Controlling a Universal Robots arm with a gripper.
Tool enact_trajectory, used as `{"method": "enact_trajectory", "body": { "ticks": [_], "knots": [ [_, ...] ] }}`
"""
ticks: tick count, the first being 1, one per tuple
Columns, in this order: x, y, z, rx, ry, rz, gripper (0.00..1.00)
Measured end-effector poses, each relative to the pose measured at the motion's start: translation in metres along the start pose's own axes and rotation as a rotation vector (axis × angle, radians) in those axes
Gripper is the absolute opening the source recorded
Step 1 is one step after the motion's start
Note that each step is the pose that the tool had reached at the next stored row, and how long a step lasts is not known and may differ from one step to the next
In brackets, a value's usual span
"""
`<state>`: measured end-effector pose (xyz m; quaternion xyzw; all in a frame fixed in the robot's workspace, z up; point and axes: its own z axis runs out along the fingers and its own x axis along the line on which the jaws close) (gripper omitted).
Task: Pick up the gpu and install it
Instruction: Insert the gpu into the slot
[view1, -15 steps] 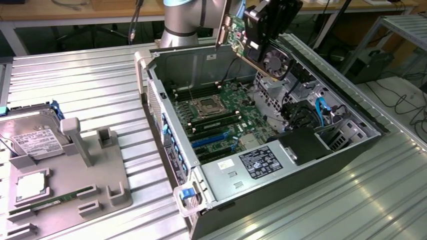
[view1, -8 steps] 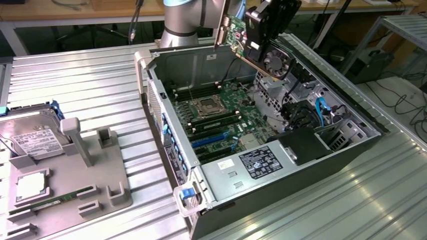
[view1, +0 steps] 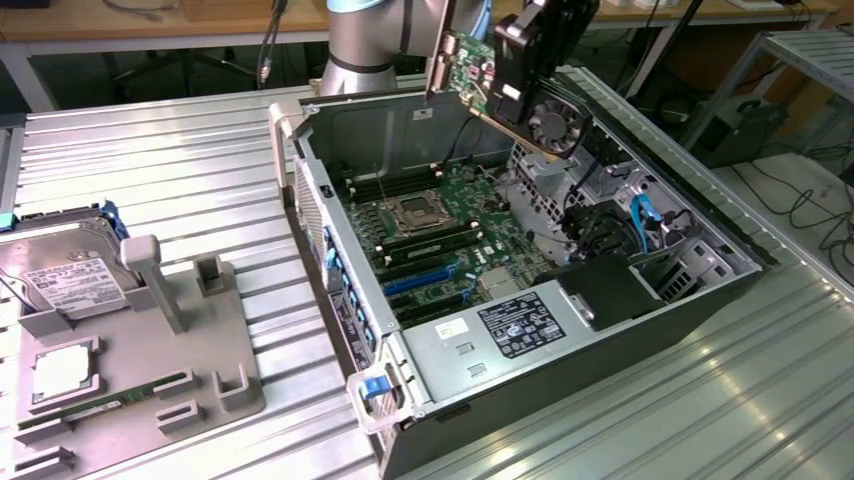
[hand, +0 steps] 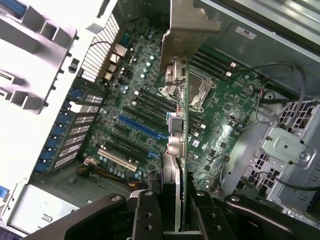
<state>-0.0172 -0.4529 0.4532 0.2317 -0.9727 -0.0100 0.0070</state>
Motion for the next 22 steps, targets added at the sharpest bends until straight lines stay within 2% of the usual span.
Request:
{"method": "enact_trajectory", "body": {
  "ticks": [22],
  "knots": [
    [0.0000, 0.0000, 0.0000, 0.0014, 0.0037, -0.167, 0.28]
  ]
}}
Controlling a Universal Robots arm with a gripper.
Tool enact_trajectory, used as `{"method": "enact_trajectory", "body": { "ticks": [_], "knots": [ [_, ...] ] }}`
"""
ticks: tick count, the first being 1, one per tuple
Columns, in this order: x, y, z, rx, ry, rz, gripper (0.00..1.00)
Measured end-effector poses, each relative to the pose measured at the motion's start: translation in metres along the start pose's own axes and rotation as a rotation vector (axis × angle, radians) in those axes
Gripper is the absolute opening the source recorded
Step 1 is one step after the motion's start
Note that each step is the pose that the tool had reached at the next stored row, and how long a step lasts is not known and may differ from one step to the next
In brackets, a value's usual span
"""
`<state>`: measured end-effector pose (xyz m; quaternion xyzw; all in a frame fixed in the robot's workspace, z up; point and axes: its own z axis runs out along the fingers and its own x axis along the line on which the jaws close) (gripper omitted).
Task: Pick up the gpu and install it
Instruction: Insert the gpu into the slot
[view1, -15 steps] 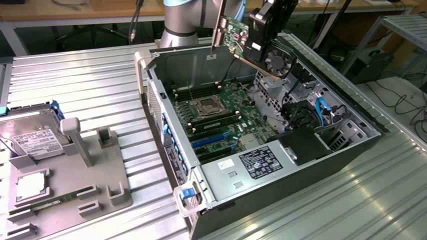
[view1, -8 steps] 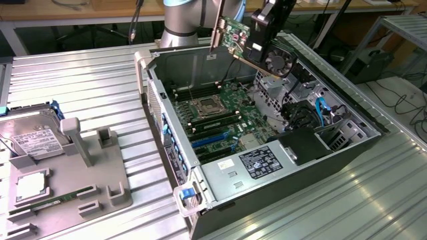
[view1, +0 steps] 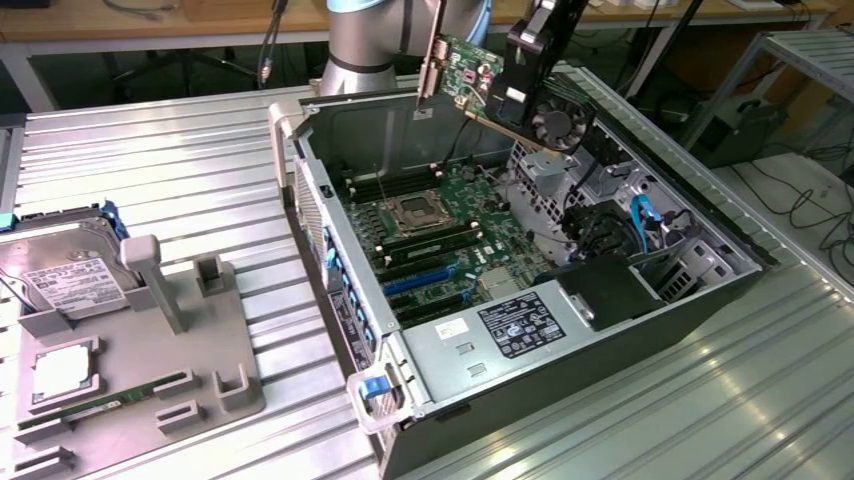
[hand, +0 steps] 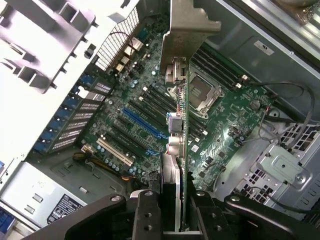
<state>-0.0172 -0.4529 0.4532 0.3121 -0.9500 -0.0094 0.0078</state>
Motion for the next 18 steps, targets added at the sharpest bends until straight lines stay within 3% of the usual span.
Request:
{"method": "enact_trajectory", "body": {
  "ticks": [18],
  "knots": [
    [0.0000, 0.0000, 0.0000, 0.0015, 0.0037, -0.162, 0.28]
  ]
}}
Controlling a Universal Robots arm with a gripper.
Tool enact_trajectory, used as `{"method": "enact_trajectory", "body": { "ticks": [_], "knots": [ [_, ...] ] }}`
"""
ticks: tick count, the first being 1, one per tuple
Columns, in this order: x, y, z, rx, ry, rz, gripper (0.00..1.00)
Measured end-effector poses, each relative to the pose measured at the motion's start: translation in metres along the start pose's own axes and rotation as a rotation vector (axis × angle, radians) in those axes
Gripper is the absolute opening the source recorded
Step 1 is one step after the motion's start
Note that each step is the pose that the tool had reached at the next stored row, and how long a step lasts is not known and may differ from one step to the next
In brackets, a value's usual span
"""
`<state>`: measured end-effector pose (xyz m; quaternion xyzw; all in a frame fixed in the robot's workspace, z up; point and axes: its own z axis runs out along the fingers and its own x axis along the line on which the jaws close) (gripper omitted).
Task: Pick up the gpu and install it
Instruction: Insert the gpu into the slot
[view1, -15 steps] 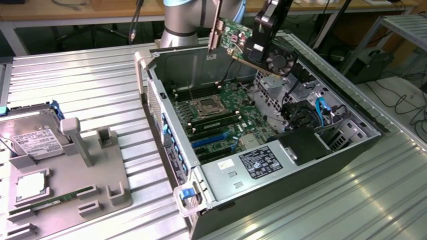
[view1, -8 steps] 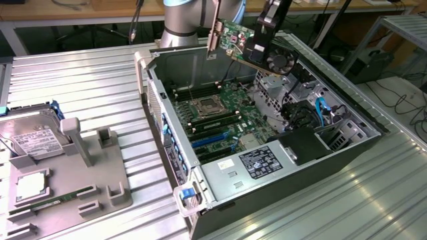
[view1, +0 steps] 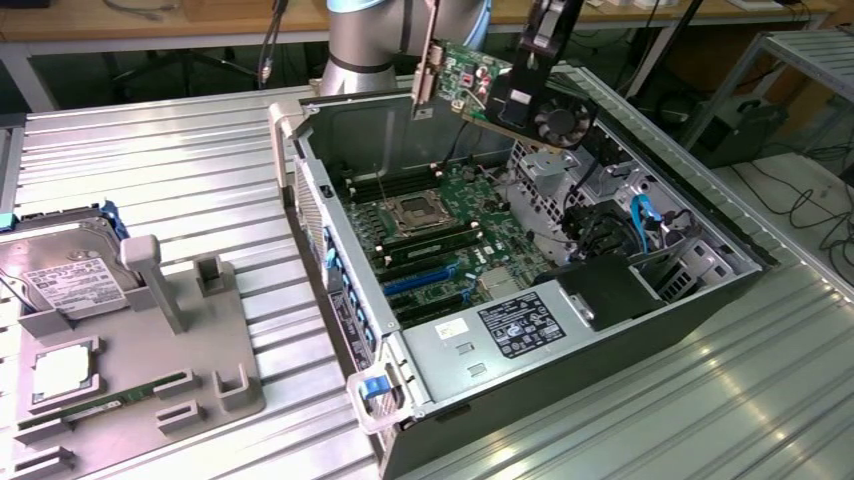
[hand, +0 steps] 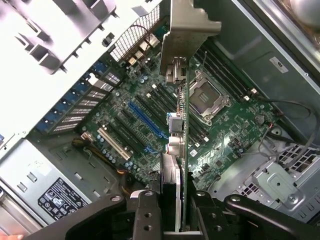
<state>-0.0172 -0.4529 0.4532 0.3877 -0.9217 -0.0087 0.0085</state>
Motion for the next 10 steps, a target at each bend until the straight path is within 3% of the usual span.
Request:
{"method": "enact_trajectory", "body": {
  "ticks": [10],
  "knots": [
    [0.0000, 0.0000, 0.0000, 0.0009, 0.0025, -0.107, 0.28]
  ]
}}
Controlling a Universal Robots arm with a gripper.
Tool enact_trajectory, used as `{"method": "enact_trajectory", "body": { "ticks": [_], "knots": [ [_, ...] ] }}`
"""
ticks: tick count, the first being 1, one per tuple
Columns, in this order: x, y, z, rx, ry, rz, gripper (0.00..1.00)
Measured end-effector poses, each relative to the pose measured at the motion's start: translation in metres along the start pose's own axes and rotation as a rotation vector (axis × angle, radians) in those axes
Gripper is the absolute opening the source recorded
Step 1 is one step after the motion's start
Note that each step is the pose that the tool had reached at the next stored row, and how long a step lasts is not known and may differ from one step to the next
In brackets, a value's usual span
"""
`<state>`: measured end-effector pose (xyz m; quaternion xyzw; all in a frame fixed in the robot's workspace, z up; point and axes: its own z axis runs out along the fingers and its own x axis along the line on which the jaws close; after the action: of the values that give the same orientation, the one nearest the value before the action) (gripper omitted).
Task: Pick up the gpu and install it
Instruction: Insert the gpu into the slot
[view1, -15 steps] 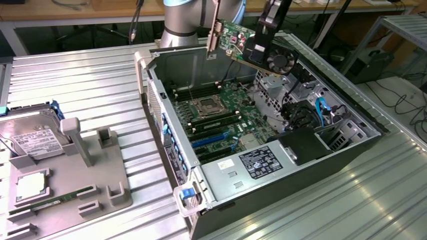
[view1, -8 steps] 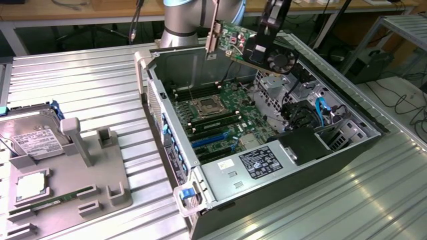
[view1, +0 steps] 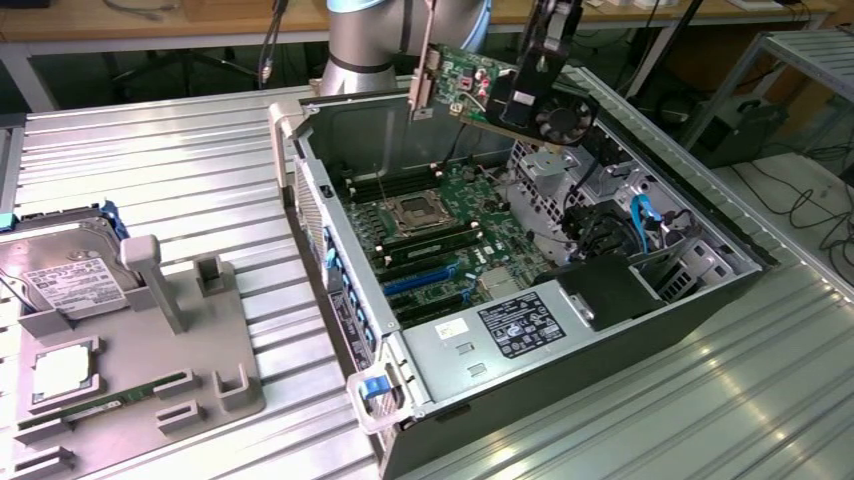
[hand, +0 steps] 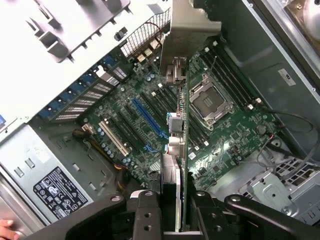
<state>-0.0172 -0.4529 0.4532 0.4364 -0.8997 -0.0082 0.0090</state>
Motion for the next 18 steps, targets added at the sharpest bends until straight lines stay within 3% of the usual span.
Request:
{"method": "enact_trajectory", "body": {
  "ticks": [18],
  "knots": [
    [0.0000, 0.0000, 0.0000, 0.0015, 0.0038, -0.168, 0.28]
  ]
}}
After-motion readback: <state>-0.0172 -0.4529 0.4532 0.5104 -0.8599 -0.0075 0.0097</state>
